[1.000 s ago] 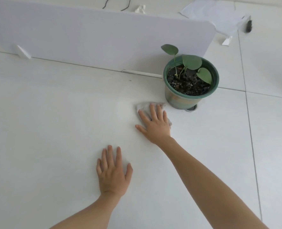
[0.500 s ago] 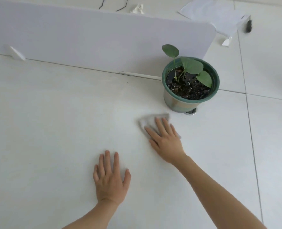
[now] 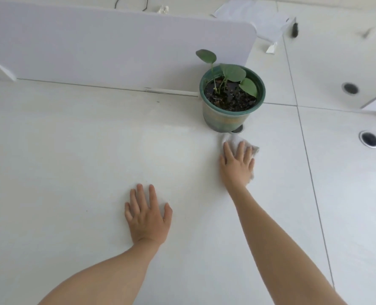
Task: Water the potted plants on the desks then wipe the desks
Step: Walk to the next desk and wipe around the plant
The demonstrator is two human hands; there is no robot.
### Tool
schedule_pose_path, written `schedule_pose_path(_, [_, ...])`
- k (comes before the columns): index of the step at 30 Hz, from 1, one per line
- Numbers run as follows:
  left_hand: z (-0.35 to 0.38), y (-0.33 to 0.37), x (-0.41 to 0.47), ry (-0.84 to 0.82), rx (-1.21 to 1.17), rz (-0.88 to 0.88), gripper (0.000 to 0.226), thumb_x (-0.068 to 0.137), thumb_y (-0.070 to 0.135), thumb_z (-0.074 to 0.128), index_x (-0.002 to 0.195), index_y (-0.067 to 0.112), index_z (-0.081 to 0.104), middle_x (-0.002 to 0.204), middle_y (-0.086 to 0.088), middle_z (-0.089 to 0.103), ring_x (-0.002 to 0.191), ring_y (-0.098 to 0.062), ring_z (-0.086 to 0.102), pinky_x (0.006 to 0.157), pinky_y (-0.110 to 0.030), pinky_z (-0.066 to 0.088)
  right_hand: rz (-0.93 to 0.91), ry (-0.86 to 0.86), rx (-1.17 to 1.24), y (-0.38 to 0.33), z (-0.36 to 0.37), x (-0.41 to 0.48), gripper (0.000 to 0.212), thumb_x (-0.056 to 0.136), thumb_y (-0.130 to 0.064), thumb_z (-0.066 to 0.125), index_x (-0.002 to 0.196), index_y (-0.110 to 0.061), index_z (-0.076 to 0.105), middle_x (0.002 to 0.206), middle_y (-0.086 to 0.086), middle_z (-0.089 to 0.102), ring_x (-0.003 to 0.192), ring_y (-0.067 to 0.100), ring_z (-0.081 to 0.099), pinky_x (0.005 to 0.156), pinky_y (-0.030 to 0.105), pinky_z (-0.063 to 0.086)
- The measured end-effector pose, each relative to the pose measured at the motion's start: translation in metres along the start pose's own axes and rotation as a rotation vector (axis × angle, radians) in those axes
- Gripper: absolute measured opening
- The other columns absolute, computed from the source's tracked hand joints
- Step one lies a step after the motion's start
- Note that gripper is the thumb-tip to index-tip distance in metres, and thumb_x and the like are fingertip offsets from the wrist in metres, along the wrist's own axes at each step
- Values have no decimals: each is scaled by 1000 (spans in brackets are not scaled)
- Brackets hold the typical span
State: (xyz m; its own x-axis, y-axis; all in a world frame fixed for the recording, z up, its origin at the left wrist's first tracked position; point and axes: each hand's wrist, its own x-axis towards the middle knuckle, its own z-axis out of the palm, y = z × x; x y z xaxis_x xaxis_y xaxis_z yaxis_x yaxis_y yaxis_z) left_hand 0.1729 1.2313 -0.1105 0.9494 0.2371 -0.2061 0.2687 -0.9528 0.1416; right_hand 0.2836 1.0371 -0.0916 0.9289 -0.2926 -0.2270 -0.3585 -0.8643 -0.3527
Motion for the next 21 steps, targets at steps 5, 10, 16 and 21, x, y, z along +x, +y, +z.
schedule_pose_path(5, [-3, 2, -2, -7, -81, -1, 67, 75, 42, 30, 123, 3, 57, 130, -27, 53, 119, -45, 51, 92, -57, 41, -438, -140, -83, -58, 28, -31, 40, 94, -17, 38, 133, -21, 43, 151, 7, 26, 141, 31, 14, 109, 43, 20])
schedule_pose_path(10, [-1, -1, -5, 12, -125, 0, 76, 78, 48, 18, 140, 8, 38, 150, -21, 29, 139, -38, 24, 108, -51, 18, -566, 148, -161, -25, 25, -73, 20, 52, -8, 77, 68, -17, 70, 85, -2, 72, 75, 26, 67, 45, 21, 43])
schedule_pose_path(16, [-2, -4, -8, 6, -168, 55, 62, 91, 40, 34, 145, 9, 25, 156, -18, 12, 144, -33, 8, 112, -49, 7, -67, 176, 77, 14, -2, -135, 18, 82, -8, 49, 89, -10, 65, 94, 3, 68, 89, 27, 56, 59, 27, 35])
schedule_pose_path(21, [-8, -7, -11, -21, -230, 62, 60, 92, 37, 40, 144, 12, 24, 157, -14, 10, 144, -29, 4, 113, -45, 6, 186, 217, 438, 44, -27, -203, 20, 84, -13, 49, 97, -19, 63, 77, 1, 59, 61, 23, 53, 62, 37, 50])
